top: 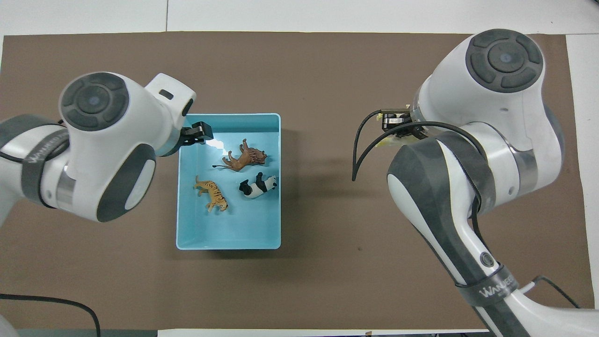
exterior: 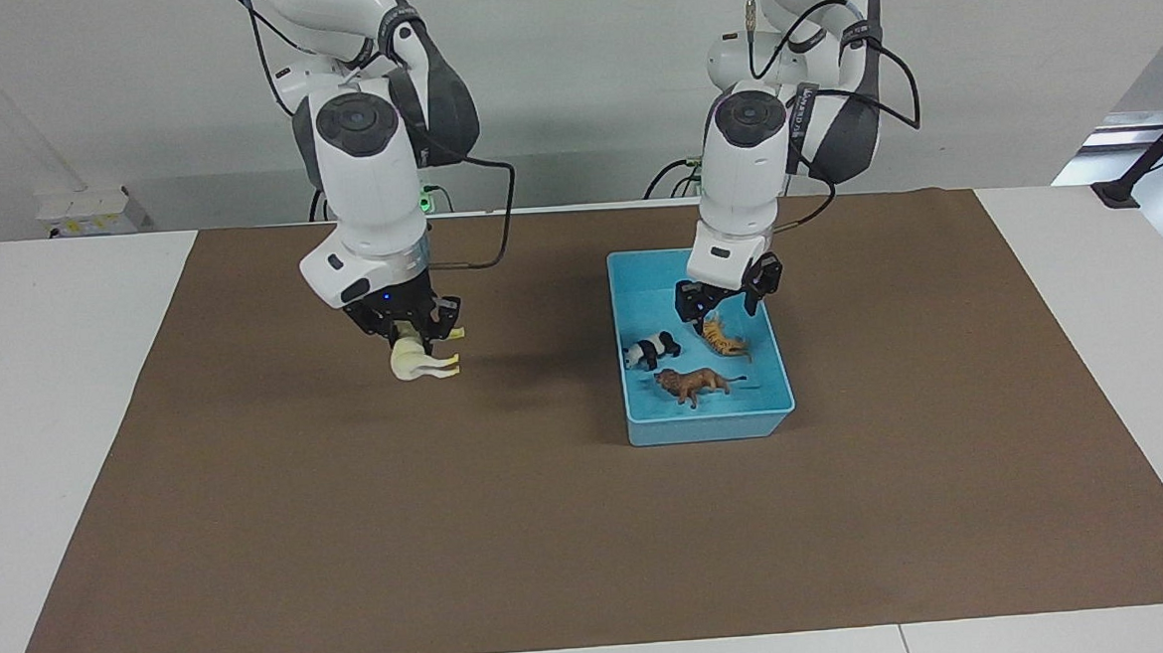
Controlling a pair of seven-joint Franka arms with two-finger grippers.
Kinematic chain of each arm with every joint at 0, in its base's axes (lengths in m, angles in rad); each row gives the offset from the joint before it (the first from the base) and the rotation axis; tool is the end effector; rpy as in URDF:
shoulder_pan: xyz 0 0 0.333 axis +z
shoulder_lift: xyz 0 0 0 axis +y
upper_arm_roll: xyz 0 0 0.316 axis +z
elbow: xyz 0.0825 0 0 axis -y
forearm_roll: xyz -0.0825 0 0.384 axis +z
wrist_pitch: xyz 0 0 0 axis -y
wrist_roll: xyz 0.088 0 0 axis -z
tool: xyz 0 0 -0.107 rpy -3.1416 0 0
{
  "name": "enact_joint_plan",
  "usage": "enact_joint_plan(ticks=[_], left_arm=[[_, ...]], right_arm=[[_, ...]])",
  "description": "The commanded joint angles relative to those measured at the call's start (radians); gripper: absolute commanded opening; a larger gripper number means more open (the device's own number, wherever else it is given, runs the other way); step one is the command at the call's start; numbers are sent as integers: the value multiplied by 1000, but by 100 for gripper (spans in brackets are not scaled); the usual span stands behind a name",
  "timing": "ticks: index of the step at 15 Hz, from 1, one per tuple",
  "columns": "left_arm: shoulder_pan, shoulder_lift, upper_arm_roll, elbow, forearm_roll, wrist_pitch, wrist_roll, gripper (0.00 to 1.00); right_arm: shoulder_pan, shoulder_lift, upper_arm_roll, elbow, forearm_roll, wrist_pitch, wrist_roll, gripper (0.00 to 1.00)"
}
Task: Put all toys into storage box
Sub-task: 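Carry the cream horse into the box with the right gripper while the left withdraws, then release the cream horse and withdraw the right gripper to rest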
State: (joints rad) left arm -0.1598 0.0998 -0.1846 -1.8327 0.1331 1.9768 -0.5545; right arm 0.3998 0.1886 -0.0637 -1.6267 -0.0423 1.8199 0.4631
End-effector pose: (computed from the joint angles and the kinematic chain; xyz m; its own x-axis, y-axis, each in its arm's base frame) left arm 0.5635 -0.1898 0.4788 0.9832 0.1571 0.0929 0.1637 -0.9842 -0.0672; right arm 0.5867 0.2043 0.5088 0.9930 -0.1146 0.0278 -0.1158 -0.9922 0.0453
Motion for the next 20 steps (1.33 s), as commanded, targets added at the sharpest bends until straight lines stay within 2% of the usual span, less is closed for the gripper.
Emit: enact_joint_plan(ticks=[1,4,7,9,11,13,14,17,20], left_arm=[[116,-25,-1,30,-4,-36,192,100],[190,-66,5,117,-4,-192,324,100],[233,-147,7,136,-9,-306,392,100],[238,-201,11,107,-26,-348,380,100],[250,-207,20,93,-53,-339,383,100],[261,-200,20,113,-108,-355,380,100],[269,-196,20,127,-116,-363,380,100],[273,-186,22,131,-112,-366,387,100],[273,-137,22,194,-101,-400,387,100]], right_arm=[[11,23,57,69,95,45,98,0],[184,61,67,93,144,168,299,0],[309,210,65,278,110,183,417,0],[364,290,64,297,67,218,431,0],[412,346,65,283,-14,327,445,0],[418,365,67,260,-22,357,450,0],[416,364,67,269,-22,326,495,99],[410,332,65,284,-22,147,641,100],[367,209,58,304,-16,-8,643,100]])
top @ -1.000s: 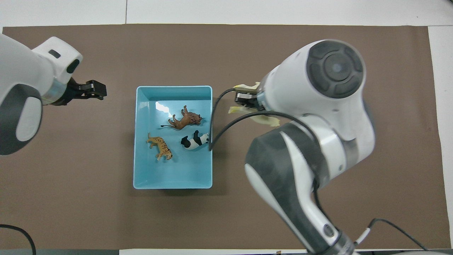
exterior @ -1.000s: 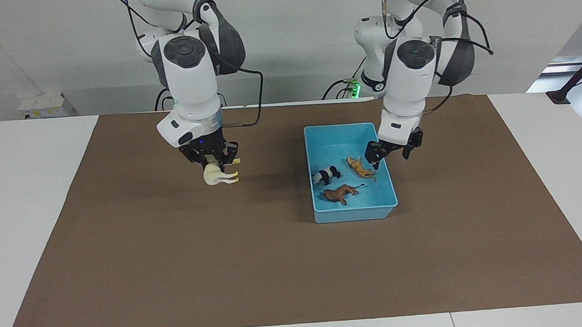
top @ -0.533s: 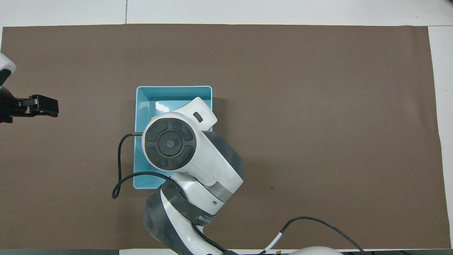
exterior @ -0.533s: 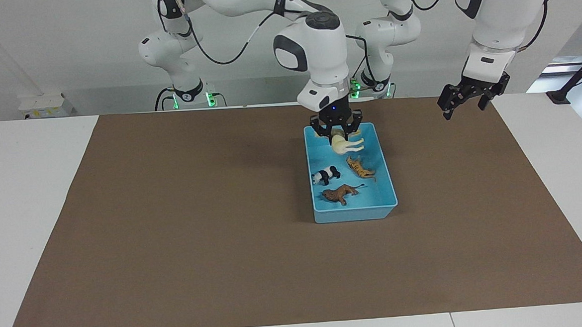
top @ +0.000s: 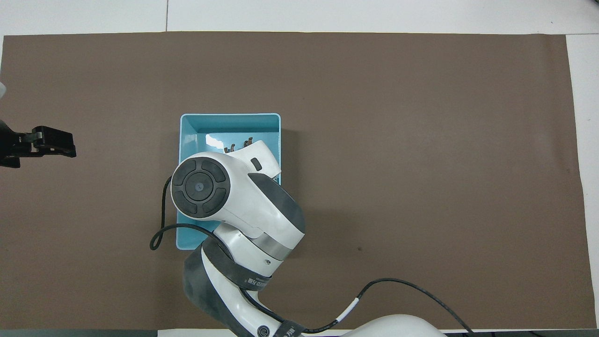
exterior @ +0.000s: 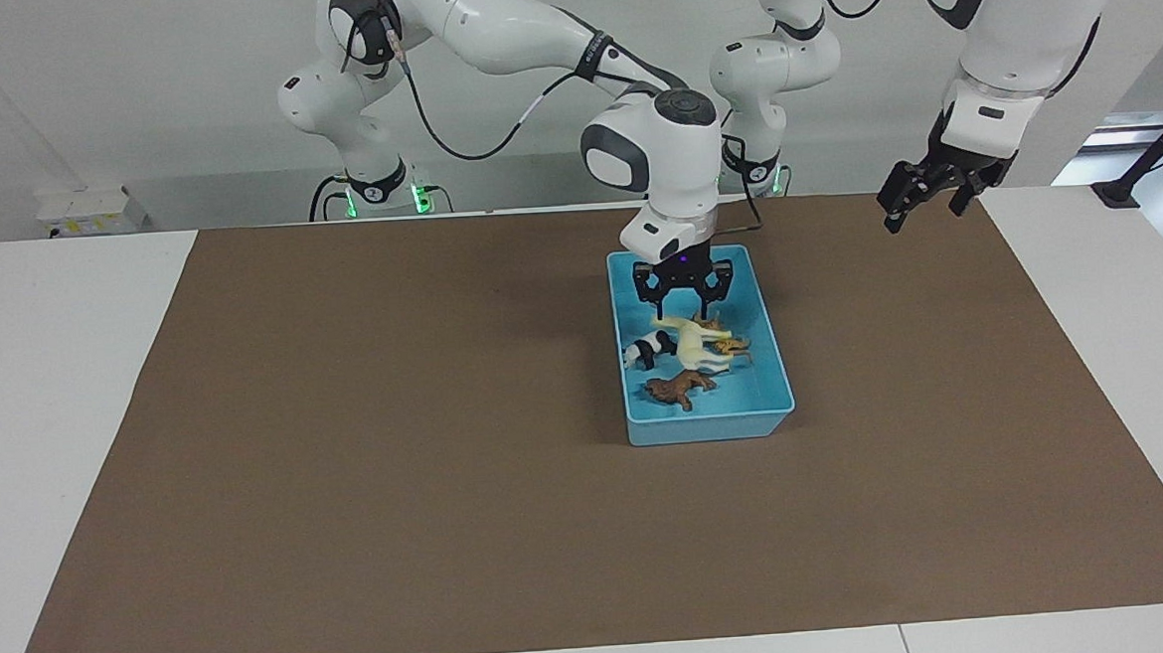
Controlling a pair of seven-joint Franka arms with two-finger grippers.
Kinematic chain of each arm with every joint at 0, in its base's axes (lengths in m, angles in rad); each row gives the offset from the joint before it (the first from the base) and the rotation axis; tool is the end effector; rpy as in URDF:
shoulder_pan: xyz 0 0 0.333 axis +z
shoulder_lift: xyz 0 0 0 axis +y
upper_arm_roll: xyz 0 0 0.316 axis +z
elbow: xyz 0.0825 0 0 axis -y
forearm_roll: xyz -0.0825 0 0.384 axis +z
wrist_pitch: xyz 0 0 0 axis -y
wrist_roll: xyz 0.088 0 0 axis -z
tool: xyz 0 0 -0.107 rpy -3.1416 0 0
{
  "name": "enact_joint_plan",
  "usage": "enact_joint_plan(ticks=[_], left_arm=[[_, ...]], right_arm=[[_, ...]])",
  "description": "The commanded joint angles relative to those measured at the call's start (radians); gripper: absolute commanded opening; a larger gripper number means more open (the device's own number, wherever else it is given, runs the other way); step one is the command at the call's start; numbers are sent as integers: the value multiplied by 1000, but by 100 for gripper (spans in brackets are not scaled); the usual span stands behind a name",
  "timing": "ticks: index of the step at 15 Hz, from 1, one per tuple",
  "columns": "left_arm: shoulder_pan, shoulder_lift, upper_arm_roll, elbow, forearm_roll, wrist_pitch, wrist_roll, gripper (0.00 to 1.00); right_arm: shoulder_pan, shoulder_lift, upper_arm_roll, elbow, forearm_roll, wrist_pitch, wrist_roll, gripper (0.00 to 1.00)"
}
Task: Put all toys into storage box
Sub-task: 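Release the cream horse and withdraw the right gripper to rest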
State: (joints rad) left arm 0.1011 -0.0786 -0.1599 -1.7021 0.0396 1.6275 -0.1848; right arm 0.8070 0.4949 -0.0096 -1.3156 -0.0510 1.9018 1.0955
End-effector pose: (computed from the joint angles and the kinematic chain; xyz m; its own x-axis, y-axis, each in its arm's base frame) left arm 0.5331 -0.0305 0.6096 0.9922 0.1236 0.0124 0.1241 -0.9910 -0.0506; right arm 0.4995 0.5084 0.4625 0.9558 -0.2799 0.0896 -0.2758 -0.9596 -0.0559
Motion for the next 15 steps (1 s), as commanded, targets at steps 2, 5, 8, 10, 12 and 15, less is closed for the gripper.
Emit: enact_joint_plan(ticks=[2,5,8,10,12,15], left_arm=[[11,60,-4,87,-6,-64,18,100],[8,56,-6,64,-10,-16,18,100],[-4,49,-7,45,-9,3,13,100],[-4,52,-12,45,-7,-8,10,100],[-20,45,-4,39,-9,-14,13,100],[-93,45,75,41,-9,-14,18,100]], right_arm=[[-129,-183,-6,-22,-10,-154,-63,100],[-315,-266,-7,-30,-1,-201,-300,100],[-518,-315,-7,-72,0,-239,-632,100],[-627,-322,-7,-88,2,-245,-849,100],[-708,-332,-7,-103,2,-273,-968,100],[-772,-402,-10,-225,2,-299,-1088,100]])
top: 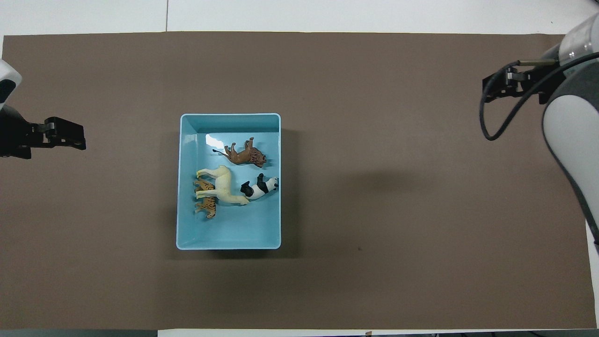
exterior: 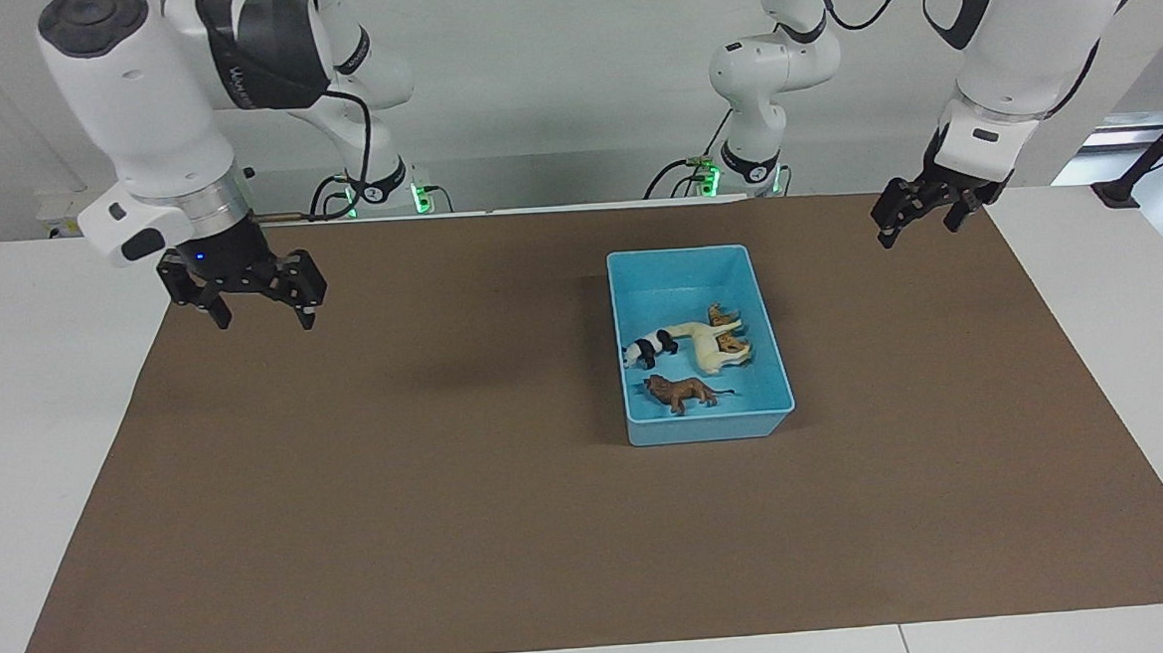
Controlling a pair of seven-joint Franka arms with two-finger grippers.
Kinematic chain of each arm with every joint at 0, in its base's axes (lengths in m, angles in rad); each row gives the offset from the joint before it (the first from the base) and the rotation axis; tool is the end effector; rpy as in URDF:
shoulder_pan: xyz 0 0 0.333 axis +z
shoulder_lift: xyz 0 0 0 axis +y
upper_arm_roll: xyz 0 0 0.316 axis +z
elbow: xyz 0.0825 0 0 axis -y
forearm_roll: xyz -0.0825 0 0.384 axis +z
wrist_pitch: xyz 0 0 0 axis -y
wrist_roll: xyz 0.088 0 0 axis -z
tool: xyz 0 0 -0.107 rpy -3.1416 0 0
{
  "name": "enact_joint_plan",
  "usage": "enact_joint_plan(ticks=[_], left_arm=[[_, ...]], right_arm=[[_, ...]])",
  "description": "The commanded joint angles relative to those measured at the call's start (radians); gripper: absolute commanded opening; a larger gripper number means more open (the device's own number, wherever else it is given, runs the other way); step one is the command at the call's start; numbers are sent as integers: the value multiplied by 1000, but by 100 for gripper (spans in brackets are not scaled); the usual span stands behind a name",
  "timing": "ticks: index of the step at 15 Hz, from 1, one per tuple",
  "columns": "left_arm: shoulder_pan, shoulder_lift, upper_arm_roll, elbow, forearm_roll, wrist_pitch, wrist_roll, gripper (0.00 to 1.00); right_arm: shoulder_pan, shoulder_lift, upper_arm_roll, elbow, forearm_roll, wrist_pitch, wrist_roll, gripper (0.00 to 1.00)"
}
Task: Put all toys into storage box
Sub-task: 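Release the cream horse and withdraw the right gripper to rest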
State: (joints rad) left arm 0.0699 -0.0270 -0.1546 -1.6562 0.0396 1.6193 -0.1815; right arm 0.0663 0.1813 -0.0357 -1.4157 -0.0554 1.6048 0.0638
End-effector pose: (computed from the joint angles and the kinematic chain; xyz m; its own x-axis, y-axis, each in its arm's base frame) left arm 0.5474 -0.0435 0.6031 0.9955 0.0947 -0.0022 0.0945 -0.9945 -0.0448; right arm 0.6128 0.0150 0.5953 0.9995 -0.0306 0.0118 -0.0312 -0.9976 0.0612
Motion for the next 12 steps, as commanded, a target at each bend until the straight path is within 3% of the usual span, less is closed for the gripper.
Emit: enact_joint_plan(ticks=[1,4,7,12], left_arm=[[-91,-7,105,-4,-9,-7,14,100],[-105,-4,122,6,-9,-19,16,100],[-108,-5,122,4,-9,-42,16,100],[-108,-7,122,1,-21,-62,19,100]], right_arm=[[-57,-133,16,-190,6,10,-65,100],[-126,-201,14,-268,6,17,-129,100],[-132,-229,4,-250,11,7,-154,100],[-164,-192,-7,-88,95,-180,-154,100]])
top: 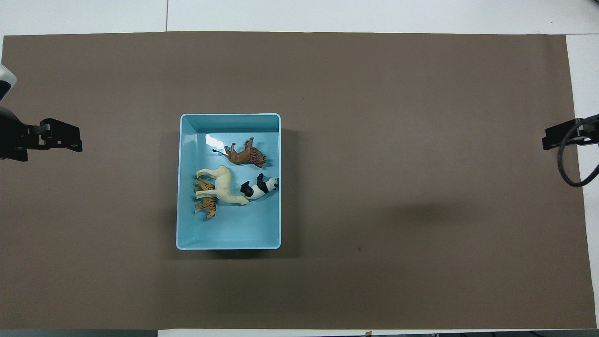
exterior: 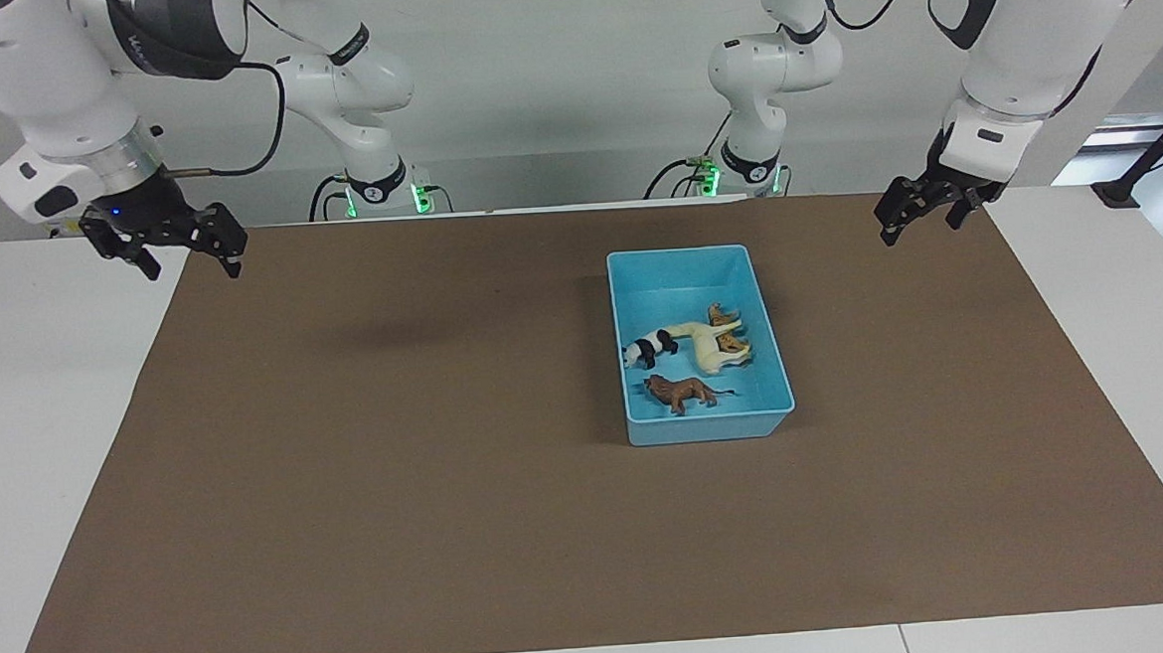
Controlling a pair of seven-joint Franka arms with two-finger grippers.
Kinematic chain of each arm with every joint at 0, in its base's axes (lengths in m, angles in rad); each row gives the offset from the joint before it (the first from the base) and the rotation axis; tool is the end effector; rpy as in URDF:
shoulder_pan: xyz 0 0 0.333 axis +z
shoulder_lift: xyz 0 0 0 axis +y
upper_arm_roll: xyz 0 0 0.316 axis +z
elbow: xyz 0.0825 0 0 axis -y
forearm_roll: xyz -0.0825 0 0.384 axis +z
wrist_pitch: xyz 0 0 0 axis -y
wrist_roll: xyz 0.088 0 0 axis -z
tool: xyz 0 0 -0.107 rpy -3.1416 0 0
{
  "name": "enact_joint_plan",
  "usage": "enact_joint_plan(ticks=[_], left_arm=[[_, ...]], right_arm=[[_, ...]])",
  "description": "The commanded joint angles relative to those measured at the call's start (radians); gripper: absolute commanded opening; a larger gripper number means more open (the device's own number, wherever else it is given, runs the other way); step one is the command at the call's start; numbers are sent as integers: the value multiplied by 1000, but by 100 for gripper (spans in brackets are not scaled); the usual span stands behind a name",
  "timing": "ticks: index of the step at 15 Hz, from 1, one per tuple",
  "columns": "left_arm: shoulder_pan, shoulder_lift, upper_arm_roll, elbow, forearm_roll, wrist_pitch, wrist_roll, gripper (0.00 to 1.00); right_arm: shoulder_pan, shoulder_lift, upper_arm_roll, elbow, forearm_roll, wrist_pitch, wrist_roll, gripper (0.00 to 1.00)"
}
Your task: Put all toys into storage box
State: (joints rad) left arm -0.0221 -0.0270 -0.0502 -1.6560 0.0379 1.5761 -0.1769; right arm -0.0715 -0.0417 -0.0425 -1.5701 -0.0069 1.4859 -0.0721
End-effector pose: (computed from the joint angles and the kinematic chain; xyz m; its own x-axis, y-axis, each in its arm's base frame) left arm 0.5432 -0.0356 0.5997 0.9935 0.1042 -0.0452 0.1021 -0.9936 -0.0479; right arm 0.5292 -0.0619 0.6402 0.9982 -0.0423 -0.0428 -0.0422 -0.9991 0.0021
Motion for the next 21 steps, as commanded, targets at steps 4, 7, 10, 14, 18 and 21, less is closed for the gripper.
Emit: enact_joint_plan(ticks=[4,7,10,14,18,21], left_arm=[[-16,-1,18,9,-18,1,13,100],[-15,2,18,5,-16,4,13,100],[-16,-10,15,-4,-16,4,14,100],[-4,-14,16,-5,-16,-2,8,100],[-2,-16,16,-5,-16,-2,8,100],[-2,-16,16,-5,-16,-2,8,100]], right_arm=[[-11,-50,-16,0,44,-42,-21,100],[-2,-73,-20,-44,42,-12,-23,100],[-1,-67,-23,-51,33,19,-23,100],[-1,-66,-20,-53,1,10,-28,100],[-1,-67,-20,-53,-2,11,-60,100],[-2,-67,-20,-54,-5,10,-93,100]])
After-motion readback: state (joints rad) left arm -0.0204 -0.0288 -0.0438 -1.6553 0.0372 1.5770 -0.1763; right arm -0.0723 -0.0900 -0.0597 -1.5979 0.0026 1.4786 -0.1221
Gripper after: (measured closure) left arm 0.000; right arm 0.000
